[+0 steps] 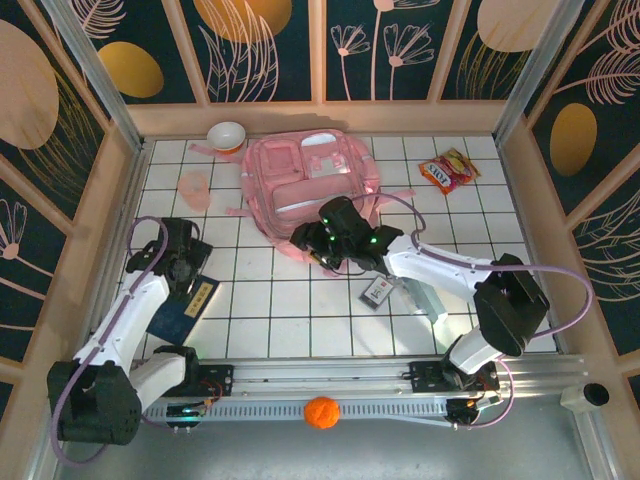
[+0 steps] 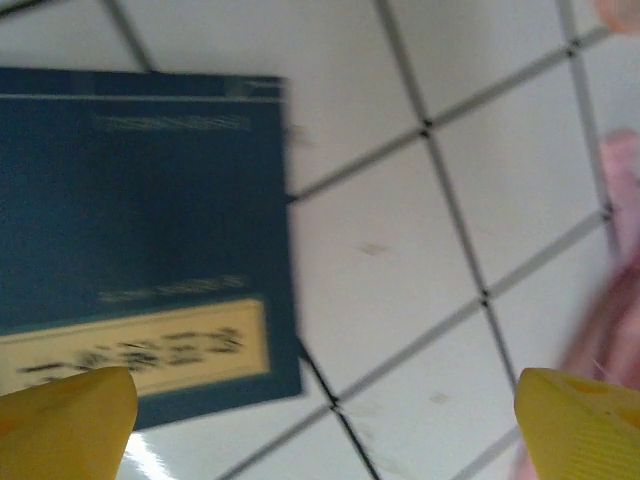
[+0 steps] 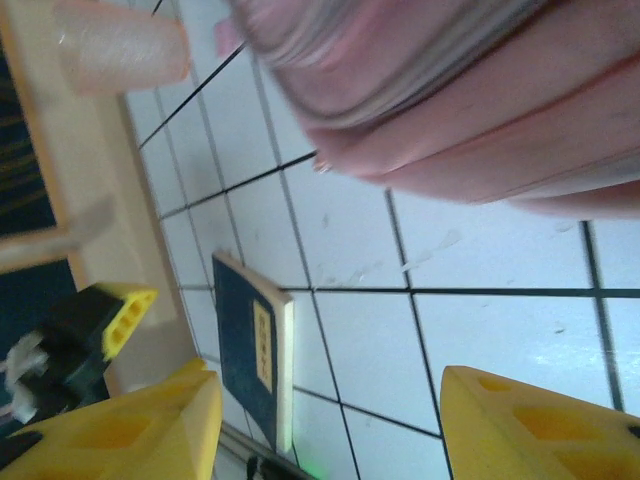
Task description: Pack the student bag
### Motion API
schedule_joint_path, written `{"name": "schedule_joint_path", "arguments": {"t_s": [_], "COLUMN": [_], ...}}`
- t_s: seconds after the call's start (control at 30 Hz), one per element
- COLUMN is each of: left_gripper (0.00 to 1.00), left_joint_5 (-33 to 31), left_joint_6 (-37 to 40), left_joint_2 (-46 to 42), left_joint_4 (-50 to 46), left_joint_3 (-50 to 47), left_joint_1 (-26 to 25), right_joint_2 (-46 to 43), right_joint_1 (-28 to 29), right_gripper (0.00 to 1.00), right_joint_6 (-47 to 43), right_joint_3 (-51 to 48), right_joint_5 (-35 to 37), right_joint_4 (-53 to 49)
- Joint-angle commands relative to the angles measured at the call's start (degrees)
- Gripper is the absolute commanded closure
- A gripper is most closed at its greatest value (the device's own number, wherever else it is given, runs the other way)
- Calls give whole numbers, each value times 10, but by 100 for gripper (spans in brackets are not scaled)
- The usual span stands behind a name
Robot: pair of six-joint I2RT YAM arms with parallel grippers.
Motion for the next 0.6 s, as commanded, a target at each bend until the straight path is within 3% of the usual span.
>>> {"name": "schedule_joint_path", "arguments": {"t_s": [0.0,0.27,0.57], "left_gripper": [3,1,1], "left_joint_5": [-44,-69,-107], "left_joint_6": [-31,-27,-22], "left_joint_2": [-25,-109,-28], "left_joint_4": [-74,-66,-26], "left_joint_3": [-35,-122,-125], "left_joint_1": [39,133,187], "right_joint_2": [20,81,127], "right_joint_1": [14,37,40], "right_gripper": [41,42,42], "right_joint_6": [-61,-88,-105], "right_joint_3": [49,91,117], "right_joint_5": [-24,-47,-73], "right_joint_4": [-27,13,47]}}
